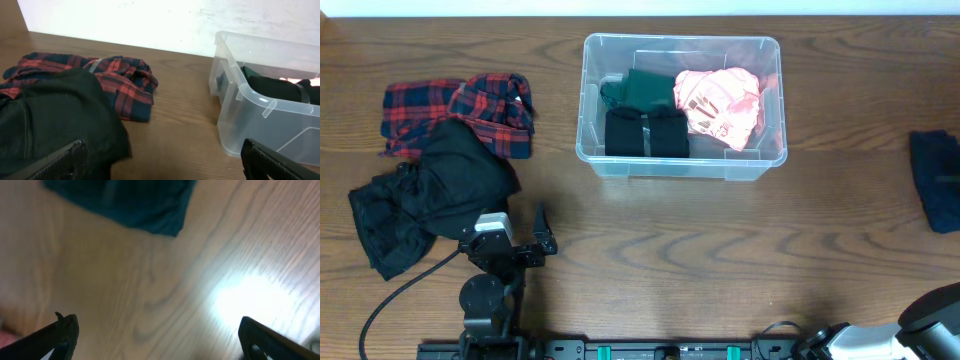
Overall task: Pack container
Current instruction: 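Move the right gripper toward the dark navy garment on the right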
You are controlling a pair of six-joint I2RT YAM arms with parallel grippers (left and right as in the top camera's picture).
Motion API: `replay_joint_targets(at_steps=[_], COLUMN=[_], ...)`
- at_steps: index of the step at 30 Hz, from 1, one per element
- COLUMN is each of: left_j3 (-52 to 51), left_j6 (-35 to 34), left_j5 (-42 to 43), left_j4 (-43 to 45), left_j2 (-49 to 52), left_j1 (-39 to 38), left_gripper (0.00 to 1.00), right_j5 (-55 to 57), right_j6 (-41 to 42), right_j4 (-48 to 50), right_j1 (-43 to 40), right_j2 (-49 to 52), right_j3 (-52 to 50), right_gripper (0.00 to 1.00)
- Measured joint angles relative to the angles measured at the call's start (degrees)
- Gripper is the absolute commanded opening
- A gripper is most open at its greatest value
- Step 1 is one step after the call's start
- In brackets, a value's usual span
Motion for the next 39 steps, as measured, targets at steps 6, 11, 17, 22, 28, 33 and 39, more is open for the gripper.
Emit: replay_joint_targets(at_steps=[6, 11, 17, 22, 28, 33, 39], left_j3=[0.0, 0.0, 0.0, 0.0, 0.0, 0.0, 0.0], left_j6=[0.0, 0.0, 0.0, 0.0, 0.0, 0.0, 0.0], left_j5=[0.0, 0.0, 0.0, 0.0, 0.0, 0.0, 0.0], left_j4=[0.0, 0.0, 0.0, 0.0, 0.0, 0.0, 0.0], left_j2=[0.0, 0.0, 0.0, 0.0, 0.0, 0.0, 0.0], left_j1=[0.0, 0.0, 0.0, 0.0, 0.0, 0.0, 0.0], left_gripper=[0.98, 0.98, 0.98, 0.98, 0.98, 0.98, 0.98], right_j5=[-1.1, -1.7, -2.4, -2.5, -2.5, -2.6, -2.6], right_j6=[-5.0, -7.8, -10.3, -12.0, -12.9, -13.3, -13.3], right_j4=[15.9, 27.9, 41.8, 48.9, 56.3, 61.5, 65.7], right_j1=[-3.6, -4.5, -4.7, -4.9, -5.3, -5.3, -5.3], right_j2=[0.0, 0.0, 0.0, 0.7, 5.2, 8.9, 12.6], right_j3=[-10.6, -16.4, -23.6, -27.1, -27.5, -27.6, -27.6], right_gripper=[0.99, 0.97, 0.91, 0.89, 0.89, 0.88, 0.83])
